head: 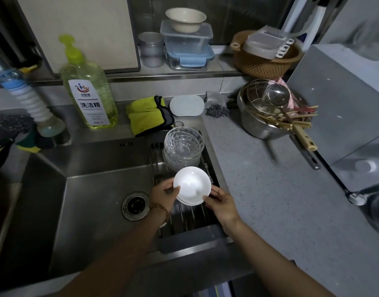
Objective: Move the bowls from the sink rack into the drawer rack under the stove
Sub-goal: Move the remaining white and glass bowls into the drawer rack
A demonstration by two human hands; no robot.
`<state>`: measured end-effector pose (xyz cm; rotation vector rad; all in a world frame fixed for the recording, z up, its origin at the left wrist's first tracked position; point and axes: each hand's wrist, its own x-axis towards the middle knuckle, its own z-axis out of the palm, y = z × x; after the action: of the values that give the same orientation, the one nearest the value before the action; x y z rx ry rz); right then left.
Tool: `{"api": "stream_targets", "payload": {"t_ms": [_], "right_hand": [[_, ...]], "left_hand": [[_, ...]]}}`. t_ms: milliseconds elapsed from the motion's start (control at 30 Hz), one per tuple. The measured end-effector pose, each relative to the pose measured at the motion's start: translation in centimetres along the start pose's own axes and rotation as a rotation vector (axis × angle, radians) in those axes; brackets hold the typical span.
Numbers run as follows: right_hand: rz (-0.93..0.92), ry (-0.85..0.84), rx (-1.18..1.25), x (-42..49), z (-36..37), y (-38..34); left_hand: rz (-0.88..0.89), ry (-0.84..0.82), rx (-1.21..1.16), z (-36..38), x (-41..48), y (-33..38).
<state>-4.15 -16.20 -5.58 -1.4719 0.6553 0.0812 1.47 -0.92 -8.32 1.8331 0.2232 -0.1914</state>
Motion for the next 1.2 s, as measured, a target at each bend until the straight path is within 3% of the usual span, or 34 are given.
{"api": "stream_targets", "payload": {"t_ms": [167, 300, 400, 533, 700, 900, 1100, 1200], "right_hand": [[0.003, 0.039, -0.092, 0.6, 0.1, 0.3], [-0.071, 0.089, -0.332, 0.6, -0.2, 0.3], [-0.013, 0.067, -0.438, 0.8, -0.2, 0.5], [0.102, -0.015, -0.313, 1.0, 0.9, 0.7], [0.021, 0.048, -0.205, 1.4, 1.9, 1.7], [-0.058, 0.055, -0.109, -0.5, 1.5, 1.3], [-0.161, 0.037, 0.043, -5.5, -1.0, -3.2], [-0.222, 0.07, 0.064, -9.0, -3.7, -6.0]], "left_hand": [[-0.008, -0.022, -0.008, 0.1, 0.0, -0.2], [-0.038, -0.037, 0.024, 0.2, 0.5, -0.3], [-0.13, -0.1, -0.006, 0.5, 0.9, -0.3], [-0.36, -0.315, -0.076, 0.9, 1.5, -0.2], [-0.545, -0.363, -0.194, 1.4, 1.9, 0.4], [-0.451, -0.4, -0.249, -0.1, -0.3, 1.7], [-0.189, -0.489, -0.299, -1.0, -4.4, 6.0], [-0.17, -0.536, -0.305, 0.2, -6.6, 9.1]]}}
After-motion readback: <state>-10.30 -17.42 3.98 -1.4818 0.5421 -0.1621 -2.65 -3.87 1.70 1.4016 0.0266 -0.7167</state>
